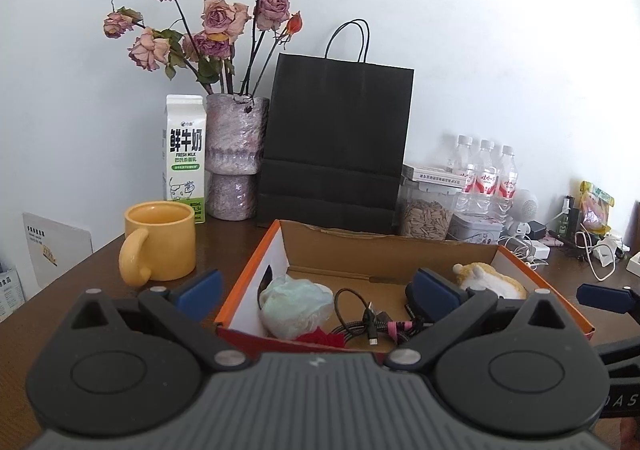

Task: Organize objects
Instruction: 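Withdraw both tools toward the remaining items beside the box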

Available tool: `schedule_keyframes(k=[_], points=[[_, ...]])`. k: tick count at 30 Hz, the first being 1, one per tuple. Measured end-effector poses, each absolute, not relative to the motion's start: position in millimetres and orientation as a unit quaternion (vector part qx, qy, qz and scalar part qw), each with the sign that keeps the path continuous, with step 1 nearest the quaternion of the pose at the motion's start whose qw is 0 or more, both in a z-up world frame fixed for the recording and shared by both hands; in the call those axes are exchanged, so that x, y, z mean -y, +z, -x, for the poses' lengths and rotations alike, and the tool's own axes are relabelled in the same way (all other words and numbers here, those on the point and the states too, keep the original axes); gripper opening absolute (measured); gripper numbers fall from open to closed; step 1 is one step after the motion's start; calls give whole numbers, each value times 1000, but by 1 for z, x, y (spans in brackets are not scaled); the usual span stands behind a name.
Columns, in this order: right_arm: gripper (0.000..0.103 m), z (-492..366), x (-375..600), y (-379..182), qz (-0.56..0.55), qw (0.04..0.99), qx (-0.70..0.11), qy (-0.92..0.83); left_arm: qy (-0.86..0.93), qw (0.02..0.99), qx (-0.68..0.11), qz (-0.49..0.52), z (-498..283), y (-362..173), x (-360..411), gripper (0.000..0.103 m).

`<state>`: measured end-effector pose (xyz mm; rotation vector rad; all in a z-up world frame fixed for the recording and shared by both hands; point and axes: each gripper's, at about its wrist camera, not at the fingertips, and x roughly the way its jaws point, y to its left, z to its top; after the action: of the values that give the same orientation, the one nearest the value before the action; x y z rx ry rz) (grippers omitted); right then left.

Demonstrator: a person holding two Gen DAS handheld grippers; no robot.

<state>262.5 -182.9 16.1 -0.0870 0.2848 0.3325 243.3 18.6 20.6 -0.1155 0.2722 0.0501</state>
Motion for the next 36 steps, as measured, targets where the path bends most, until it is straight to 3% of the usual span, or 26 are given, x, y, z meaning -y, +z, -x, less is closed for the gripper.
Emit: schedule_keyframes(k=[33, 36], points=[[103, -210, 195, -12, 83, 951, -231, 185, 58, 969, -231, 64, -180, 1, -60, 103], [99, -218, 200, -12, 78, 948, -244, 187, 60, 969, -232, 65, -177, 1, -62, 103]])
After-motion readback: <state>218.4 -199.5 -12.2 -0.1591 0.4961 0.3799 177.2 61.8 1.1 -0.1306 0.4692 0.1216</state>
